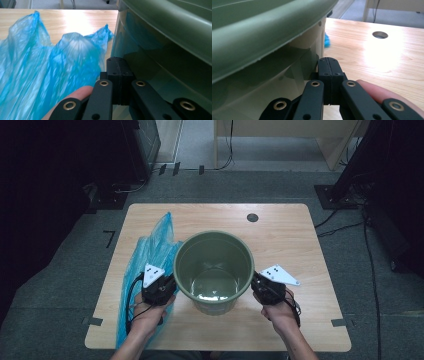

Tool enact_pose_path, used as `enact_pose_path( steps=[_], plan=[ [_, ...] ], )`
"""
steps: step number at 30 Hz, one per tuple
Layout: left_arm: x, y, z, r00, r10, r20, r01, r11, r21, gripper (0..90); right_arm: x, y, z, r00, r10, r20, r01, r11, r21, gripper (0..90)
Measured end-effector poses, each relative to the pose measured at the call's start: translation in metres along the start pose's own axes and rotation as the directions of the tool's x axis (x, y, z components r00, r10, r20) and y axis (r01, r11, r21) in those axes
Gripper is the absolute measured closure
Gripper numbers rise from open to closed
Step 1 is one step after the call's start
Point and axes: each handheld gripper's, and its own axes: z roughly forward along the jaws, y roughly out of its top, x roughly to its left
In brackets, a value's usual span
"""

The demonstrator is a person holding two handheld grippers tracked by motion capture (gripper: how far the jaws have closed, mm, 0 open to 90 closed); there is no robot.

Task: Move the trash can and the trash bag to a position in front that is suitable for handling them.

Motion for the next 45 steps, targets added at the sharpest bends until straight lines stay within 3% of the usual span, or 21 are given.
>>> enact_pose_path(
  steps=[2,6,9,11,13,14,15,16,18,20,21,22,23,24,27,29,33,36,40,43,45],
  plan=[
    [0.005,-0.004,-0.008,1.0000,0.009,0.000,-0.009,1.0000,-0.003,84.4,0.006,-0.003,-0.003,0.9999,-0.005,-0.013,0.005,1.000,-0.003,90.0],
    [0.020,-0.006,-0.016,0.9999,0.015,0.009,-0.015,0.9998,-0.013,45.3,0.007,-0.005,-0.007,0.9997,-0.022,-0.006,0.022,1.000,-0.006,84.5],
    [0.043,-0.004,-0.021,0.9971,-0.029,-0.071,0.027,0.9992,-0.031,36.6,-0.005,-0.009,-0.009,0.9996,0.013,-0.025,-0.013,1.000,-0.024,65.4],
    [0.073,-0.002,-0.021,0.9874,-0.074,-0.140,0.073,0.9972,-0.019,23.5,-0.021,-0.020,-0.010,0.9995,0.021,0.023,-0.021,1.000,-0.004,44.7],
    [0.083,-0.003,-0.019,0.9821,-0.093,-0.164,0.093,0.9956,-0.008,20.3,-0.028,-0.025,-0.010,0.9987,0.026,0.043,-0.027,1.000,0.010,39.4],
    [0.101,-0.004,-0.011,0.9701,-0.103,-0.220,0.110,0.9936,0.023,16.9,-0.040,-0.035,-0.010,0.9954,0.045,0.084,-0.048,0.998,0.037,30.6],
    [0.101,-0.004,-0.011,0.9701,-0.103,-0.220,0.110,0.9936,0.023,15.0,-0.047,-0.041,-0.010,0.9933,0.048,0.105,-0.053,0.997,0.048,30.1],
    [0.109,-0.006,-0.007,0.9649,-0.118,-0.235,0.129,0.9911,0.033,15.0,-0.047,-0.041,-0.010,0.9933,0.048,0.105,-0.053,0.997,0.048,30.1],
    [0.131,-0.013,0.009,0.9519,-0.081,-0.295,0.113,0.9894,0.091,10.3,-0.065,-0.054,-0.012,0.9853,0.070,0.156,-0.082,0.994,0.071,28.4],
    [0.139,-0.015,0.015,0.9483,-0.098,-0.302,0.136,0.9848,0.108,9.1,-0.071,-0.058,-0.013,0.9824,0.076,0.170,-0.091,0.993,0.077,27.9],
    [0.146,-0.018,0.019,0.9426,-0.108,-0.316,0.154,0.9801,0.125,9.0,-0.083,-0.064,-0.015,0.9761,0.086,0.200,-0.106,0.990,0.093,27.3],
    [0.158,-0.023,0.028,0.9353,-0.135,-0.327,0.195,0.9682,0.157,8.6,-0.088,-0.067,-0.015,0.9728,0.093,0.212,-0.117,0.988,0.100,27.0],
    [0.158,-0.023,0.028,0.9353,-0.135,-0.327,0.195,0.9682,0.157,7.0,-0.088,-0.067,-0.015,0.9728,0.093,0.212,-0.117,0.988,0.100,27.0],
    [0.163,-0.026,0.032,0.9335,-0.157,-0.322,0.221,0.9599,0.173,5.2,-0.096,-0.073,-0.016,0.9664,0.109,0.233,-0.139,0.984,0.115,26.8],
    [0.168,-0.032,0.042,0.9396,-0.181,-0.290,0.254,0.9379,0.236,2.1,-0.101,-0.078,-0.015,0.9633,0.119,0.240,-0.153,0.980,0.126,26.4],
    [0.166,-0.036,0.046,0.9430,-0.177,-0.282,0.253,0.9317,0.261,1.3,-0.101,-0.082,-0.014,0.9625,0.120,0.243,-0.157,0.978,0.135,25.9],
    [0.155,-0.037,0.051,0.9437,-0.180,-0.278,0.253,0.9325,0.257,0.6,-0.098,-0.085,-0.009,0.9630,0.114,0.244,-0.154,0.977,0.150,25.0],
    [0.143,-0.039,0.054,0.9512,-0.144,-0.273,0.221,0.9362,0.274,0.0,-0.096,-0.087,-0.005,0.9602,0.100,0.261,-0.147,0.974,0.170,24.3],
    [0.121,-0.040,0.059,0.9680,-0.149,-0.202,0.205,0.9325,0.297,0.0,-0.094,-0.089,-0.002,0.9550,0.088,0.283,-0.147,0.970,0.192,24.2],
    [0.112,-0.040,0.061,0.9709,-0.168,-0.171,0.214,0.9286,0.303,0.0,-0.092,-0.089,-0.001,0.9539,0.075,0.290,-0.139,0.969,0.207,24.0],
    [0.098,-0.039,0.064,0.9768,-0.187,-0.104,0.211,0.9239,0.319,0.0,-0.088,-0.090,0.001,0.9542,0.055,0.294,-0.124,0.967,0.222,23.5]
  ],
)
